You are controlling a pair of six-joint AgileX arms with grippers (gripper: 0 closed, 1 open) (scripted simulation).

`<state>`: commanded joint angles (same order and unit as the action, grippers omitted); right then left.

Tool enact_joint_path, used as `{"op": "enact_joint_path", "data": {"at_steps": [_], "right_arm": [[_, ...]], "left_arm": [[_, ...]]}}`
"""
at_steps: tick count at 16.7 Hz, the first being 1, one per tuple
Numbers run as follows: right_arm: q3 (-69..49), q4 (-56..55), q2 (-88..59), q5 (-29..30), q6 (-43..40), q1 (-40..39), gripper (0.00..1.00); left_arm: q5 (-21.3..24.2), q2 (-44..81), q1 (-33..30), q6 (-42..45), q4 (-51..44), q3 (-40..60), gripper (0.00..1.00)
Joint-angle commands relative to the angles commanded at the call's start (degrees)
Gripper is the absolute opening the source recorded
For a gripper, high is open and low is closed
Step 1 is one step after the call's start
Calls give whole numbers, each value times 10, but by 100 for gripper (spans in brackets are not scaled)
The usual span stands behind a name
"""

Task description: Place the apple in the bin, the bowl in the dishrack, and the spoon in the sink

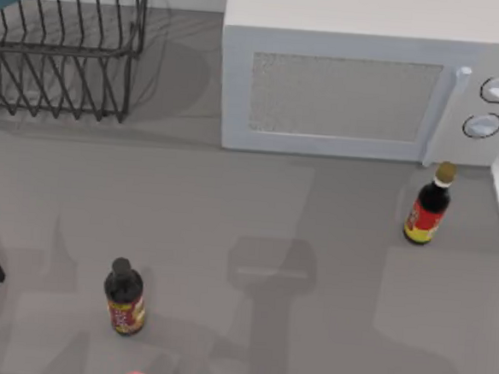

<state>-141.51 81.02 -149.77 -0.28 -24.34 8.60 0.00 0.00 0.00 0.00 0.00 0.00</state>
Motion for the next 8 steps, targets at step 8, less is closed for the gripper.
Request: {"op": "enact_joint_path", "data": {"at_steps": [8], "right_arm": [[20, -18, 9, 0, 0, 0, 15]], "left_arm": [[0, 0, 0, 0, 0, 0, 100]]}}
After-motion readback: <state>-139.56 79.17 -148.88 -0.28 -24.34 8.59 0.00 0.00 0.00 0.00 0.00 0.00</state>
